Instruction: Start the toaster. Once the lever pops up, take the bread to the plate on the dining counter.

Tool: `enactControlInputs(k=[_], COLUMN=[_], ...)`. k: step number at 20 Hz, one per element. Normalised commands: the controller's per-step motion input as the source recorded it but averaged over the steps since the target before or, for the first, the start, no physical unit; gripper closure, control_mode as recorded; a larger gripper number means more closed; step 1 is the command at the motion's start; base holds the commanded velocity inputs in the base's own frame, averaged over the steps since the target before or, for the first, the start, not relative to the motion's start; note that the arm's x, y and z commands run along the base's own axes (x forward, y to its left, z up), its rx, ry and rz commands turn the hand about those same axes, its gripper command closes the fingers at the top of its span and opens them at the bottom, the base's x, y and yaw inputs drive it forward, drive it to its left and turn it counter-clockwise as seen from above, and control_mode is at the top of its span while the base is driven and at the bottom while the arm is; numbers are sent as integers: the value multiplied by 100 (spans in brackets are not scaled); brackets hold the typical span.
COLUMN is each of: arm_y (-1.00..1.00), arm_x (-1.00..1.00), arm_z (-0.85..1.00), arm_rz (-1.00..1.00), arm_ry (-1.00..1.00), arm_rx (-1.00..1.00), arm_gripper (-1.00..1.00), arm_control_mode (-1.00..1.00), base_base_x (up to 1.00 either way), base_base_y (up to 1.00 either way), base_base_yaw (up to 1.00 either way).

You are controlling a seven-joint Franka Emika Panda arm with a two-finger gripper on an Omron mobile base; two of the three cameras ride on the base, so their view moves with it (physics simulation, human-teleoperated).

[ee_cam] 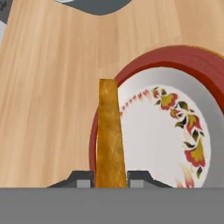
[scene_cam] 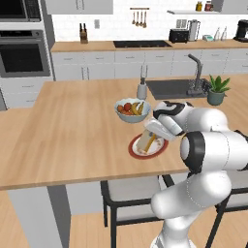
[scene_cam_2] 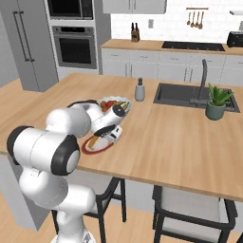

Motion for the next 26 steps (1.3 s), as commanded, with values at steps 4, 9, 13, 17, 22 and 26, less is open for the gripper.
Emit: enactControlInputs(k=[4,9,13,17,22,26], arm_y=[-11,-1,0,0,0,-7], arm_x=[-6,-7,-10,-6,-4,-14], arm_z=[-41,-21,0,14,20,27], arm_rz=[0,0,0,0,0,0], arm_ry=[0,0,0,0,4,8], arm_rx=[0,0,0,-1,-5,-13], arm_gripper=[-100,-100,-100,-100,-100,-100], arm_control_mode=[-100,-100,-100,-100,-100,-100], base_base_x=[0,0,0,0,0,0], base_base_y=[0,0,0,0,0,0], base_base_yaw=[0,0,0,0,0,0])
